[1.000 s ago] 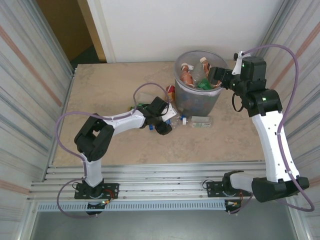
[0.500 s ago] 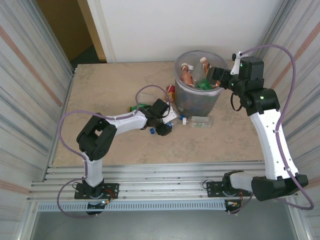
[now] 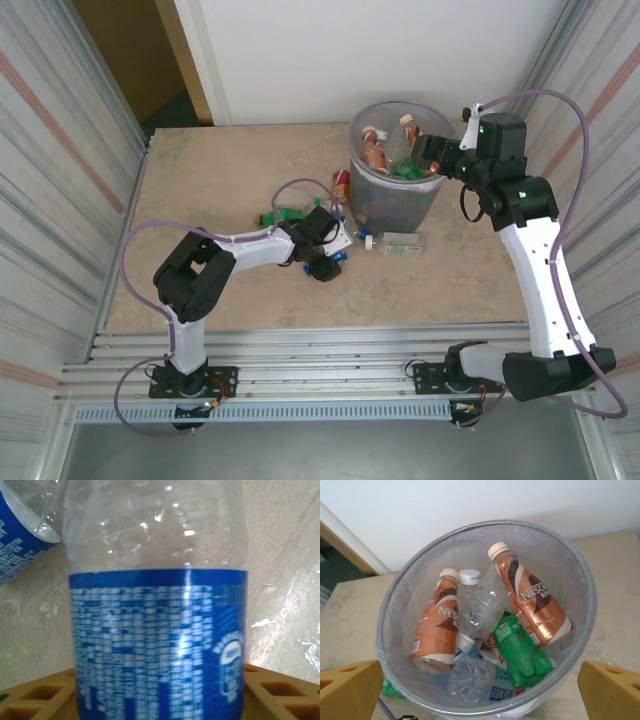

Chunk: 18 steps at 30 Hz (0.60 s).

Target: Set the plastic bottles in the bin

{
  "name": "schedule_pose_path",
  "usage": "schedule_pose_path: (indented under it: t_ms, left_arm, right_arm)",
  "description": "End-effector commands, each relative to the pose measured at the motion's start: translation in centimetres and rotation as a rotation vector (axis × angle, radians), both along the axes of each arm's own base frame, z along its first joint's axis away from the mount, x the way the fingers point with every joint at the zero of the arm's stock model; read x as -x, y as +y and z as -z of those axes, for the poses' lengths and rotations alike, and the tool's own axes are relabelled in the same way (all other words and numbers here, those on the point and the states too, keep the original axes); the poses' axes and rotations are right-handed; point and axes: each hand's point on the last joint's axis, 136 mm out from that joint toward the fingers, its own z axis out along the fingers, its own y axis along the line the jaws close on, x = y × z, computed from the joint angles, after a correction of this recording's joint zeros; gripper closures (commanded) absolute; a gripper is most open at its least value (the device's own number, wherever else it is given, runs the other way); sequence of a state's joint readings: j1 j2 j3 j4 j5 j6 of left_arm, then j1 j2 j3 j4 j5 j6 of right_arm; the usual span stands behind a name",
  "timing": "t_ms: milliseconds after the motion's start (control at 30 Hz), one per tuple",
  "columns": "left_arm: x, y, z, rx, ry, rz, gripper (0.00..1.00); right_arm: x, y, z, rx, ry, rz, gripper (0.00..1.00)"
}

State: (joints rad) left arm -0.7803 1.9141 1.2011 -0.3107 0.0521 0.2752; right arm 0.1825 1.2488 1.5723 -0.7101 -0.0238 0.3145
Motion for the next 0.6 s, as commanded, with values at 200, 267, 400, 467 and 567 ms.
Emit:
schedule_pose_path:
  t_ms: [200,267,400,467,567]
  left_arm:
    - [1.3,-0.7,-2.2,0.068,0.003,0.01,0.54]
    - [1.6,-0.7,-4.0,0.122,-0.017,0.0,0.54]
    - [2.3,-0.4,-8.1,0.24,-0.073,-0.031,0.59]
    - [2.5,0.0,-10.3,0.299,-0.114,-0.058,0.59]
    - [2.6,1.1,-13.8,0.391,-0.181,-0.123,0.59]
  right_arm:
    - [0.0,-0.1,0.6,-0.024,0.022,0.012,0.02]
    - [0.1,0.0,0.8,-0.027,0.03,0.008,0.02]
    - [0.4,0.5,1.4,-0.046,0.044,-0.012,0.02]
    - [0.7,0.9,1.8,-0.058,0.053,-0.023,0.02]
    - [1.1,1.9,2.1,-0.087,0.058,-0.049,0.02]
